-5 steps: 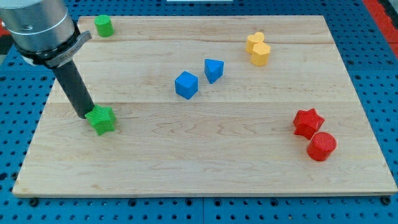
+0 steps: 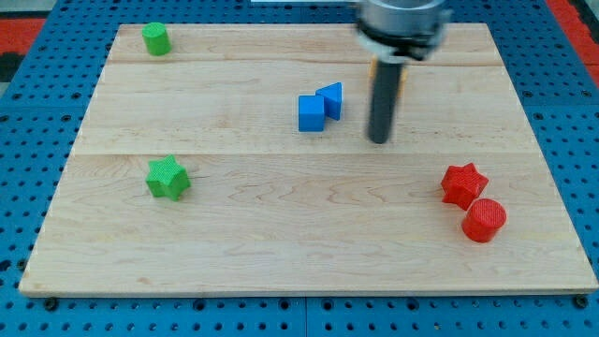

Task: Move yellow hexagon to the top of the blue triangle

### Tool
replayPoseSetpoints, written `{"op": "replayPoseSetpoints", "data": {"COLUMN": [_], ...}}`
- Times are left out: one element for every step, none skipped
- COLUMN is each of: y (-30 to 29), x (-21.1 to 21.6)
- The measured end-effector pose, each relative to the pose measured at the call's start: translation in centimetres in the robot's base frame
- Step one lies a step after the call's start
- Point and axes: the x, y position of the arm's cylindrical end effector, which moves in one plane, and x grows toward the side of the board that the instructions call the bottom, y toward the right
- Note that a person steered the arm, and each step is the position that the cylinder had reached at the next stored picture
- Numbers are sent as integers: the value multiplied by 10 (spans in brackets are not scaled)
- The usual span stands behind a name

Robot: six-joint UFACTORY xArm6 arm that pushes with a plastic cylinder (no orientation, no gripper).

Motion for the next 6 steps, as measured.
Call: {"op": "replayPoseSetpoints", "data": {"y": [64,68,35,-44,-25,-27], "x": [-19,-71,-106,-115,-74,-58]}}
